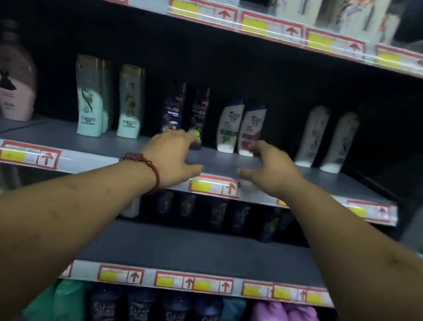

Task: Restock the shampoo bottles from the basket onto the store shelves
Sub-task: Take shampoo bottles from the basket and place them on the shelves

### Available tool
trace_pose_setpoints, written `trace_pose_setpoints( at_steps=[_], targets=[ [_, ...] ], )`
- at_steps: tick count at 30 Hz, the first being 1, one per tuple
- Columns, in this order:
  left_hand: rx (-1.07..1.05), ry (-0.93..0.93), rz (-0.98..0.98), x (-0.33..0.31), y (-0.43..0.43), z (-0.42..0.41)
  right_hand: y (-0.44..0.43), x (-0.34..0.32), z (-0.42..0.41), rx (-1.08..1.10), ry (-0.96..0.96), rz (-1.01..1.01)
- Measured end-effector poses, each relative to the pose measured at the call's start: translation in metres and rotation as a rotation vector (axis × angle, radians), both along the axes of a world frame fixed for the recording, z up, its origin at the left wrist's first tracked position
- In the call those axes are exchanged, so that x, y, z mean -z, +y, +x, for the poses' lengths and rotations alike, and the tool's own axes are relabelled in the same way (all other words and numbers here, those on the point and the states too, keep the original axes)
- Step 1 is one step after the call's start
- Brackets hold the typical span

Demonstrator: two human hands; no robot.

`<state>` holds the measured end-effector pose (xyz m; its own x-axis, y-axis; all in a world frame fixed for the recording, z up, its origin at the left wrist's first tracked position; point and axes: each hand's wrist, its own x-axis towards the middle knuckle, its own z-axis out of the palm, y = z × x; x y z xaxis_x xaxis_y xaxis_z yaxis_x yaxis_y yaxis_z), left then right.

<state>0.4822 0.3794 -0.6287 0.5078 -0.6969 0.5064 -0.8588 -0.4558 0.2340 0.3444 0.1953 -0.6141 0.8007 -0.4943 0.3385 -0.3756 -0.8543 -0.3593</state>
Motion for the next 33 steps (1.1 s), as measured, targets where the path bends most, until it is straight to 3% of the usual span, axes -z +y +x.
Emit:
trace_pose_setpoints(
  at_steps=[6, 14, 25, 33],
  targets=[
    [0.218, -0.027, 0.124, 0.019, -0.052, -0.101, -0.019, 0.016, -0.115, 0.105, 0.01, -0.09],
    [0.442, -0.036, 0.33, 0.089, -0.156, -0.209, -0.079, 0.087, -0.246, 0.272, 0.172, -0.037],
    [0.698, -0.008, 0.531, 0.226, -0.259, -0.326, -0.143, 0.22, -0.396, 0.561, 0.264, 0.275],
    [0.764, 0.068, 0.623, 0.305, -0.3, -0.373, -0.16, 0.305, -0.467, 0.756, 0.261, 0.43]
  ],
)
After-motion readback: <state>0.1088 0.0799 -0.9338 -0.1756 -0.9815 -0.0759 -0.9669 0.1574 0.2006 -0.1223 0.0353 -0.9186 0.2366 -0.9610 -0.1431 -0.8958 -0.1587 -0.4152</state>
